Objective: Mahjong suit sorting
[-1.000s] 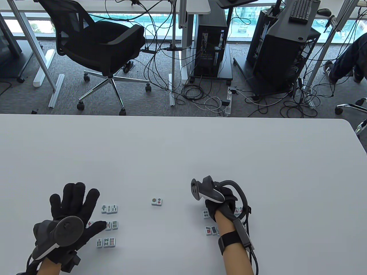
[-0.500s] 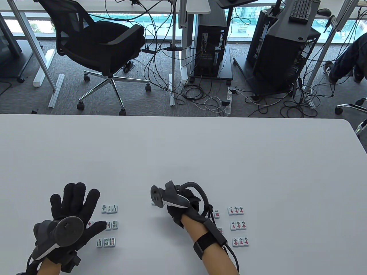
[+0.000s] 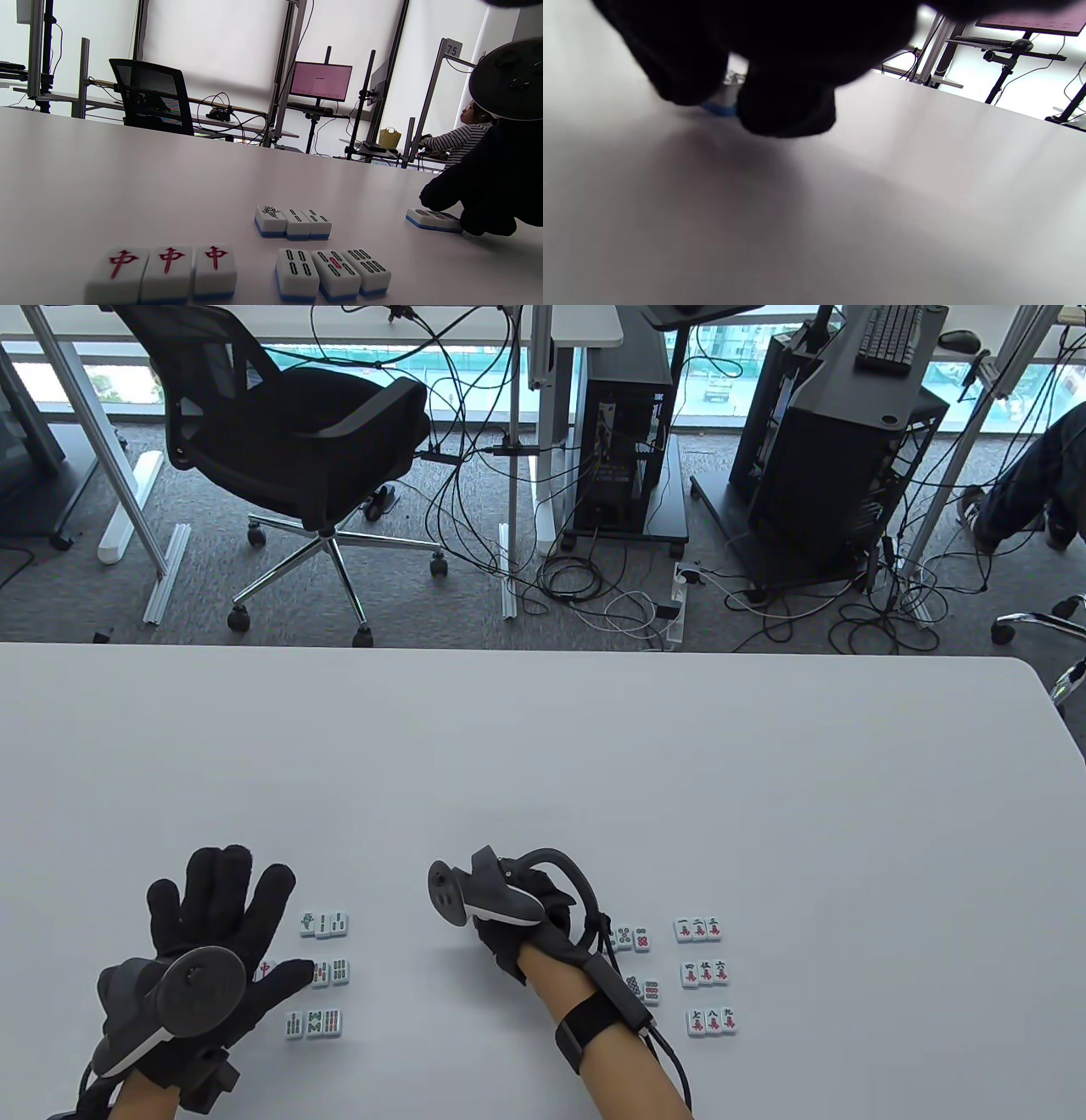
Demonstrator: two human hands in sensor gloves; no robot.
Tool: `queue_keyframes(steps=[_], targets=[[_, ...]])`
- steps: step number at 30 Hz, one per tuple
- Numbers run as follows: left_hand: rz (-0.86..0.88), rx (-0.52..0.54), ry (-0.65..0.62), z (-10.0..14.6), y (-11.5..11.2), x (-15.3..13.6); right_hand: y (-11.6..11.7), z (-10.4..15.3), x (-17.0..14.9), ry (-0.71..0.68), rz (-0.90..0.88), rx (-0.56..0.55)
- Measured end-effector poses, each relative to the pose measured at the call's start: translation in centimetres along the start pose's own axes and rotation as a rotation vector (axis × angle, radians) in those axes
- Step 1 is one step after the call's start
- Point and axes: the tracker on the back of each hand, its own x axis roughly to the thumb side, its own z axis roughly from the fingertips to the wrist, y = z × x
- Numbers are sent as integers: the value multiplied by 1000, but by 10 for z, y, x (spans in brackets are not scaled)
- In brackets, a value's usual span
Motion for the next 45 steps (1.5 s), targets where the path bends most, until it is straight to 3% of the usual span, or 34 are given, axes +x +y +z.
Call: queue_keyframes(steps=[8, 14, 17, 25, 32, 37, 40, 45], targets=[[-7, -15, -4, 0, -2, 1, -13, 32, -50, 72, 38, 17], [-8, -23, -1, 0, -3, 2, 7, 57, -85, 42, 34, 200], [-11, -34, 1, -1, -5, 2, 16, 65, -91, 60, 43, 219], [-17, -50, 3, -2, -7, 3, 34, 65, -80, 25, 176, 212], [-13, -51, 0, -2, -7, 3, 25, 46, -65, 28, 178, 277], [-8, -50, -2, -2, -7, 3, 6, 26, -38, -3, 43, 57], [-3, -45, -2, -2, -6, 3, 6, 15, -22, -21, 28, -13], [7, -36, -2, -2, -6, 2, 9, 2, -5, -13, 46, 21]])
